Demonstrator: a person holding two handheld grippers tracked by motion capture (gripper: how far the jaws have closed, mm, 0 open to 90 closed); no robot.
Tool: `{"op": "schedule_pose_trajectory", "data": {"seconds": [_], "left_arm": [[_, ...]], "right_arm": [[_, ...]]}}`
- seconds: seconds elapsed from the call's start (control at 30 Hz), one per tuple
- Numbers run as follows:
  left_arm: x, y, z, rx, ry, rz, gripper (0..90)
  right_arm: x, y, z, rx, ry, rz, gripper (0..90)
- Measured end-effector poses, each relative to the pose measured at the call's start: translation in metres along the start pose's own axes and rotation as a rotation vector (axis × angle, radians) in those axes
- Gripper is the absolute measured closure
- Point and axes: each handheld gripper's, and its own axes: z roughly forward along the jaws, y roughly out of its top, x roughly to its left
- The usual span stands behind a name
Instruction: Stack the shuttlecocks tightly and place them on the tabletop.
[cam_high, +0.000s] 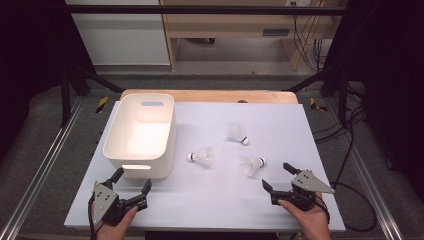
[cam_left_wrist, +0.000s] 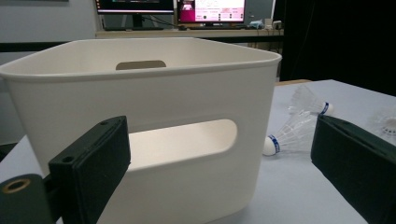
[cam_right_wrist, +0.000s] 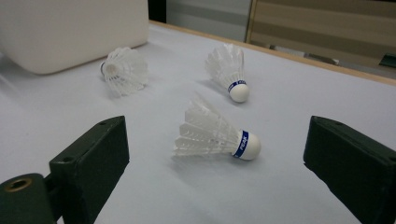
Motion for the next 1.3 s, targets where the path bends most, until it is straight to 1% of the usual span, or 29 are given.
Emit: {"op": "schedule_pose_trajectory", "data": {"seconds": [0.03,0.07,0.1,0.13,0.17,0.2,0.23,0.27,0.3,0.33,0.43,0.47,0.7,0.73,0.83,0.87,0.9,0.93,0.97,1.0,1.03,1.07,1.13,1.2,1.23,1.27,1.3], "left_arm": [[0.002,-0.001,-0.001,-0.007,0.005,-0.014,5.0],[0.003,-0.001,-0.001,-0.012,0.007,-0.018,5.0],[0.003,-0.001,-0.001,-0.012,0.007,-0.018,5.0],[0.005,0.0,-0.002,-0.014,0.009,-0.008,5.0],[0.005,0.0,-0.002,-0.014,0.009,-0.008,5.0],[0.007,-0.001,-0.002,-0.009,0.021,0.009,5.0],[0.007,-0.001,-0.002,-0.009,0.021,0.009,5.0],[0.01,-0.001,-0.002,-0.011,0.024,0.0,5.0],[0.011,-0.001,-0.002,-0.014,0.025,-0.009,5.0],[0.011,-0.001,-0.003,-0.014,0.025,-0.007,5.0],[0.011,-0.001,-0.002,-0.015,0.023,-0.004,5.0],[0.01,-0.001,-0.002,-0.015,0.022,-0.005,5.0],[0.009,-0.001,-0.002,-0.015,0.018,-0.001,5.0],[0.009,-0.001,-0.002,-0.014,0.019,0.002,5.1],[0.01,-0.001,-0.002,-0.012,0.021,0.001,5.1],[0.011,-0.002,-0.002,-0.013,0.024,-0.004,5.2],[0.011,-0.002,-0.002,-0.013,0.024,-0.004,5.2],[0.011,-0.002,-0.002,-0.014,0.026,-0.006,5.2],[0.011,-0.002,-0.002,-0.014,0.026,-0.006,5.2],[0.011,-0.002,-0.002,-0.013,0.026,-0.005,5.2],[0.011,-0.002,-0.002,-0.013,0.026,-0.005,5.2],[0.012,-0.002,-0.002,-0.012,0.027,-0.006,5.3],[0.012,-0.002,-0.002,-0.012,0.027,-0.005,5.3],[0.012,-0.002,-0.002,-0.012,0.028,-0.005,5.4],[0.012,-0.002,-0.002,-0.012,0.028,-0.005,5.4],[0.012,-0.002,-0.002,-0.011,0.028,-0.006,5.5],[0.012,-0.002,-0.002,-0.011,0.028,-0.006,5.5]], "right_arm": [[0.001,0.002,0.002,0.024,0.0,-0.007,7.7],[0.004,0.005,0.005,0.042,0.01,-0.023,8.1],[0.004,0.005,0.005,0.042,0.01,-0.023,8.1],[0.007,0.007,0.008,0.06,0.017,-0.04,8.5],[0.007,0.007,0.008,0.06,0.017,-0.04,8.5],[0.01,0.01,0.01,0.081,0.024,-0.043,8.8],[0.01,0.01,0.01,0.081,0.024,-0.043,8.8],[0.011,0.01,0.011,0.083,0.027,-0.044,8.9],[0.014,0.012,0.014,0.104,0.03,-0.048,9.1],[0.015,0.012,0.015,0.114,0.029,-0.051,9.4],[0.016,0.013,0.018,0.122,0.034,-0.052,11.0],[0.017,0.014,0.021,0.136,0.032,-0.055,11.3],[0.023,0.021,0.028,0.139,0.044,-0.06,13.5],[0.025,0.023,0.03,0.145,0.045,-0.068,15.8],[0.026,0.024,0.032,0.151,0.05,-0.073,17.8],[0.027,0.026,0.033,0.155,0.05,-0.073,22.7],[0.027,0.026,0.033,0.155,0.05,-0.073,22.7],[0.029,0.028,0.035,0.157,0.052,-0.076,28.0],[0.029,0.028,0.035,0.157,0.052,-0.076,28.0],[0.03,0.031,0.038,0.165,0.048,-0.083,38.2],[0.03,0.031,0.038,0.165,0.048,-0.083,38.2],[0.033,0.032,0.041,0.174,0.049,-0.088,45.9],[0.035,0.032,0.045,0.182,0.054,-0.096,53.6],[0.038,0.031,0.049,0.195,0.048,-0.103,61.8],[0.038,0.031,0.049,0.195,0.048,-0.103,61.8],[0.041,0.03,0.054,0.206,0.037,-0.106,68.9],[0.041,0.03,0.054,0.206,0.037,-0.106,68.9]]}}
